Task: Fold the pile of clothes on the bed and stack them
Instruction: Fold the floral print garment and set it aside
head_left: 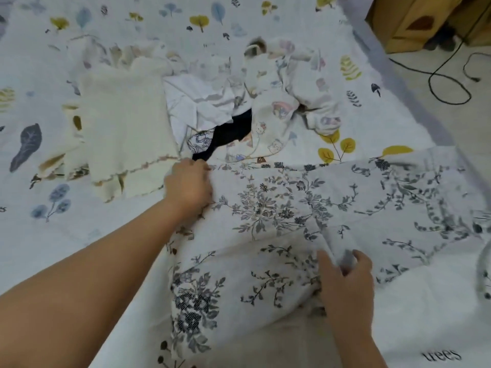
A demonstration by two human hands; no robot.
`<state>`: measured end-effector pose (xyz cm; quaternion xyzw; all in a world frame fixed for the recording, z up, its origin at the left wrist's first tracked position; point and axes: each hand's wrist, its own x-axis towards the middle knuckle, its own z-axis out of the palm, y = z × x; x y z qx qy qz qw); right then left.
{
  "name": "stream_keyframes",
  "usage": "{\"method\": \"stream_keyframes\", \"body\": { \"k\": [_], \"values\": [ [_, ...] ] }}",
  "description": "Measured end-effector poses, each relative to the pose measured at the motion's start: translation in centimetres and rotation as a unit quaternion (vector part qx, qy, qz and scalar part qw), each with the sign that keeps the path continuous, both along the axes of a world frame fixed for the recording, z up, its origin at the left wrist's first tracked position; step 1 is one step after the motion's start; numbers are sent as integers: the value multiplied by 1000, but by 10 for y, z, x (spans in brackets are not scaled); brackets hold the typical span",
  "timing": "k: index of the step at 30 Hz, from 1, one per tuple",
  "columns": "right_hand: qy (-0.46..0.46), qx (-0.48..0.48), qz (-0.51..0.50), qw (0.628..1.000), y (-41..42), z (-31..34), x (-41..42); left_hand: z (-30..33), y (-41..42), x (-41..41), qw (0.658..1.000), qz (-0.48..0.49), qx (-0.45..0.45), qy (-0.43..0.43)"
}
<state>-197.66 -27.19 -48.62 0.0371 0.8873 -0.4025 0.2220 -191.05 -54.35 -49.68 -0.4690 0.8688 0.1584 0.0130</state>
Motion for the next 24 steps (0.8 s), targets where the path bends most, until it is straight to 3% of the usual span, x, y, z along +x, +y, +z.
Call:
{"method": "stream_keyframes", "body": {
  "k": [2, 5, 8, 11, 14, 16, 18, 20, 22, 24],
  "values": [
    [-19, 94, 106, 990, -5, -1, -10, -13, -14, 17, 996, 38, 12, -75],
    [-28, 114, 209, 971, -7, -5, -23, -31, -25, 26, 996, 38, 46, -70],
    [5, 58, 204, 977, 3, 0, -31, -32, -29, 21, 999, 23, 15, -29],
    [43, 64, 151, 985, 16, -3, -29, -27, -21, 14, 994, 14, -56, 90],
    [25, 194, 191, 962, 19, -10, -29, -33, -8, 3, 994, -34, -39, 95],
    [81, 287, 224, 928, 13, -6, -38, -34, 0, -1, 997, -37, -26, 58],
    [168, 262, 207, 927, -8, 8, -46, -27, 8, 0, 994, -1, -77, 75],
    [250, 153, 228, 928, -47, 17, -46, -24, 18, 3, 992, 5, -111, 66],
    [292, 110, 343, 886, -93, 5, -42, -36, 23, 11, 994, -33, -105, 13],
    [279, 165, 480, 815, -129, -24, -48, -59, 18, 22, 993, -64, -66, -74]
  ]
}}
